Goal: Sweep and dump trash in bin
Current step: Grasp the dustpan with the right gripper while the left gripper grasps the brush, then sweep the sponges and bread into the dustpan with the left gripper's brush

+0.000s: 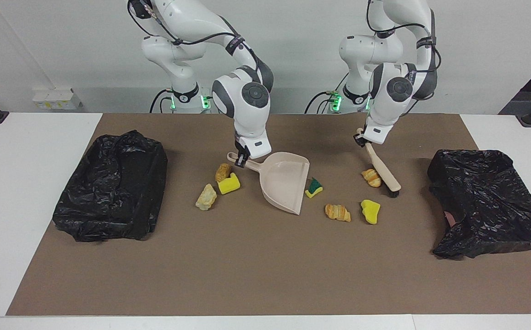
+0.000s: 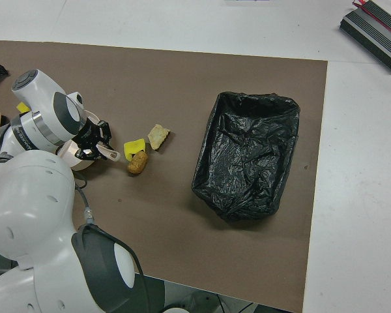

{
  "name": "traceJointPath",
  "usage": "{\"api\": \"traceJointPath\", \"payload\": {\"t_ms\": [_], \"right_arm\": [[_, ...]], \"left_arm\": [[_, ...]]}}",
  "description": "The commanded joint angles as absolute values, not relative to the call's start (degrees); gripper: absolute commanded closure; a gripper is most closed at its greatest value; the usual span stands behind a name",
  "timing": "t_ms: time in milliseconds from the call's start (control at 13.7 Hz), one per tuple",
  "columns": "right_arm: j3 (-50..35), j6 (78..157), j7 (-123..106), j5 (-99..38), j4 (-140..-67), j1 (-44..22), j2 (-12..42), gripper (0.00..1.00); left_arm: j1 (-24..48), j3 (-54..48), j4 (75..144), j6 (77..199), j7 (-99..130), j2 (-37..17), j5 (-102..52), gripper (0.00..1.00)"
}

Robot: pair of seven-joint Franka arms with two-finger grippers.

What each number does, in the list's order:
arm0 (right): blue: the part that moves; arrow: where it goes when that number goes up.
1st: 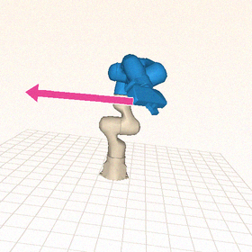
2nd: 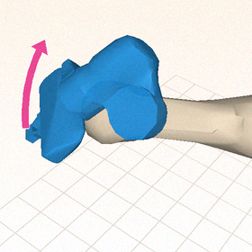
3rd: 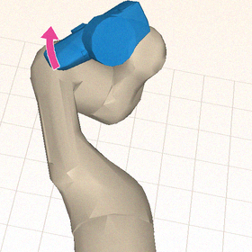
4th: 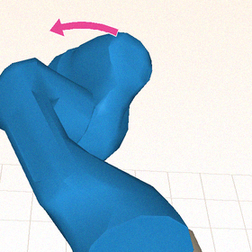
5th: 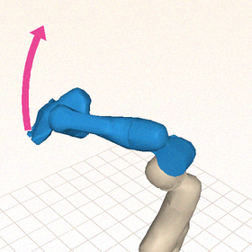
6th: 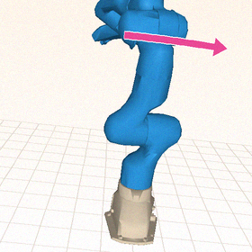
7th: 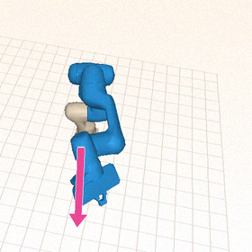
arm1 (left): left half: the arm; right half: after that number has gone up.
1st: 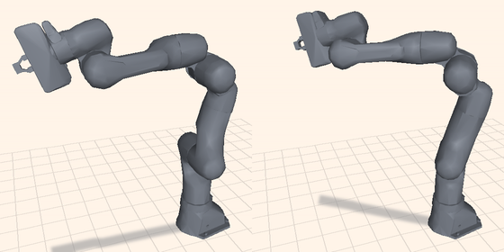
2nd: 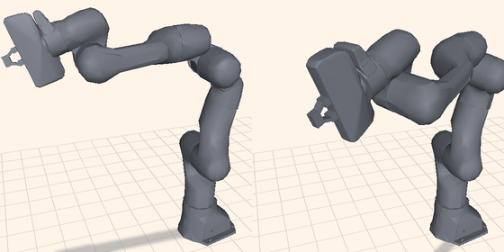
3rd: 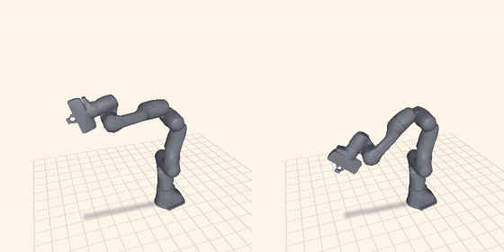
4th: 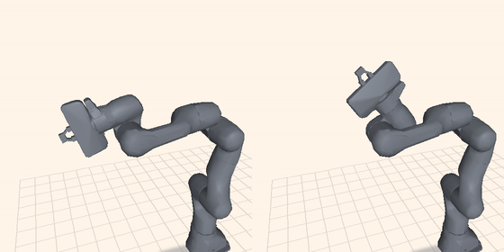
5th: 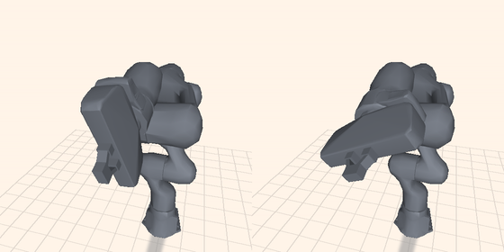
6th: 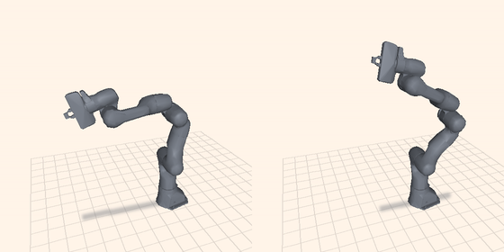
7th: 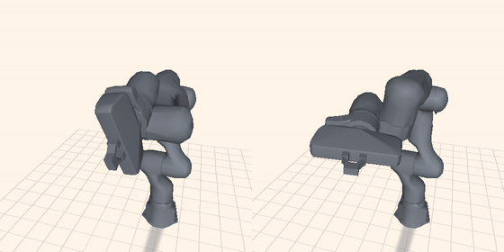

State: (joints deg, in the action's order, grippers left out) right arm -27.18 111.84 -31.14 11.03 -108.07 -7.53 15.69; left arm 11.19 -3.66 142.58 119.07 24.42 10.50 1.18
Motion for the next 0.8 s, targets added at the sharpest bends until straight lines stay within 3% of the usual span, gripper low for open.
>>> {"api": "traceJointPath", "payload": {"t_ms": [0, 291, 728], "right_arm": [[-27.60, 113.99, -28.22, 11.78, -108.37, -7.65, 16.26, 1.00], [-27.51, 114.17, -27.42, 11.69, -108.37, -7.56, 16.43, 1.00], [-27.51, 114.17, -27.33, 11.69, -108.37, -7.56, 16.44, 1.00]], "left_arm": [[13.35, -5.26, 140.80, 121.28, 20.92, 8.70, 1.23, 1.00], [13.62, -13.43, 135.28, 123.13, 20.74, 2.48, -1.91, 1.00], [13.71, -26.87, 130.98, 119.81, 17.31, 2.38, -3.95, 1.00]]}}
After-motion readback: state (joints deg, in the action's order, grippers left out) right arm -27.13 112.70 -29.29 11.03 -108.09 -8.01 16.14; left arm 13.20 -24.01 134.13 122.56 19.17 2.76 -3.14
